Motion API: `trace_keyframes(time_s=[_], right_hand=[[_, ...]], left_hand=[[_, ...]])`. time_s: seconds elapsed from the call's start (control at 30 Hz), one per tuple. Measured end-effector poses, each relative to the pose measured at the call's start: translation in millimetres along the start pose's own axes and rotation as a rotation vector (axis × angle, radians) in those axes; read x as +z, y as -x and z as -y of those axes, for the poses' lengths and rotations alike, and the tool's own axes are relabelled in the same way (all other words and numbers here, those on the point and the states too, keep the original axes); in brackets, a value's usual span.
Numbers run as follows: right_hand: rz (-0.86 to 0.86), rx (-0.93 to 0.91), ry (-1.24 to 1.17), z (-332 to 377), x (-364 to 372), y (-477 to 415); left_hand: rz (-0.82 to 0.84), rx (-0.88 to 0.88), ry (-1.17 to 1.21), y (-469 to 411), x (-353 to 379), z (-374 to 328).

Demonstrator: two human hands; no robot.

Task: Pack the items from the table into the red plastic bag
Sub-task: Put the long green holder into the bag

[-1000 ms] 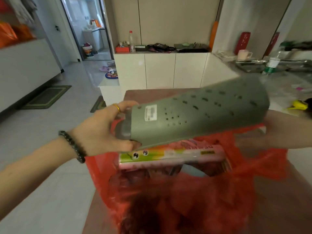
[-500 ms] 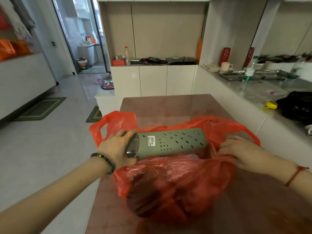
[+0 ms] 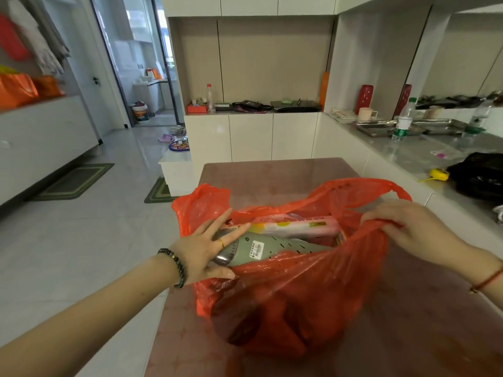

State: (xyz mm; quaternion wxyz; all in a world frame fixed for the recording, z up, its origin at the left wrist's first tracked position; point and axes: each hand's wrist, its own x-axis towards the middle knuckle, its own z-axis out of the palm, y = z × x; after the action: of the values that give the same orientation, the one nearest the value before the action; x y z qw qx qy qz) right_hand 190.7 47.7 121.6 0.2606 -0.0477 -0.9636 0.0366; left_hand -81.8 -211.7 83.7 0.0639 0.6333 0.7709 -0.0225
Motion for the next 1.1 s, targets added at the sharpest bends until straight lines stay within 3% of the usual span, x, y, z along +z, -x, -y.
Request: trace_keyframes(time_s=[0.1,0.23,0.3,0.43,0.63,0.77,0.83,0.97,1.03,1.1], right_hand=[[0.002,0.053,0.045,-7.6,-4.9,4.2],[0.05,-0.021,0.177,-14.9,-17.3,4.0],[0.094,-0.068,0.243,-20.6,-24.9,2.0],[0.247,-0.127,0.373,-30.7,-47.0,-15.1],[0.49,-0.332,0.489,-47.1,-82.2,-56.5],[0.413,-0.373,0.563,-43.3,-81.8,-76.9],[0.272,-0.353,0.575,-41.3,-79.0,-85.9],[-0.142,0.07,0.287,-32.3,-69.7,-98.0],[-0.171,0.168,0.268,-30.2,-60.7,-105.7],[-0.094,0.37,0.194,-33.0,-57.0,-117.2]], left_hand=[[0.019,-0.041,-0.079,6.6,-6.4,10.1],[0.185,-0.066,-0.593,19.2,-18.8,37.2],[0.163,-0.038,-0.659,24.8,-33.9,52.3],[-0.217,0.271,-0.654,39.4,-66.1,81.3],[-0.337,0.267,-0.791,35.4,-117.6,89.7],[-0.497,0.448,-0.854,20.9,-138.3,76.6],[-0.572,0.449,-0.783,16.9,-145.6,66.5],[-0.725,0.228,-0.113,1.4,-134.3,44.0],[-0.784,0.16,0.051,-13.2,-126.0,35.6],[-0.799,0.022,0.086,-29.0,-121.5,31.4]])
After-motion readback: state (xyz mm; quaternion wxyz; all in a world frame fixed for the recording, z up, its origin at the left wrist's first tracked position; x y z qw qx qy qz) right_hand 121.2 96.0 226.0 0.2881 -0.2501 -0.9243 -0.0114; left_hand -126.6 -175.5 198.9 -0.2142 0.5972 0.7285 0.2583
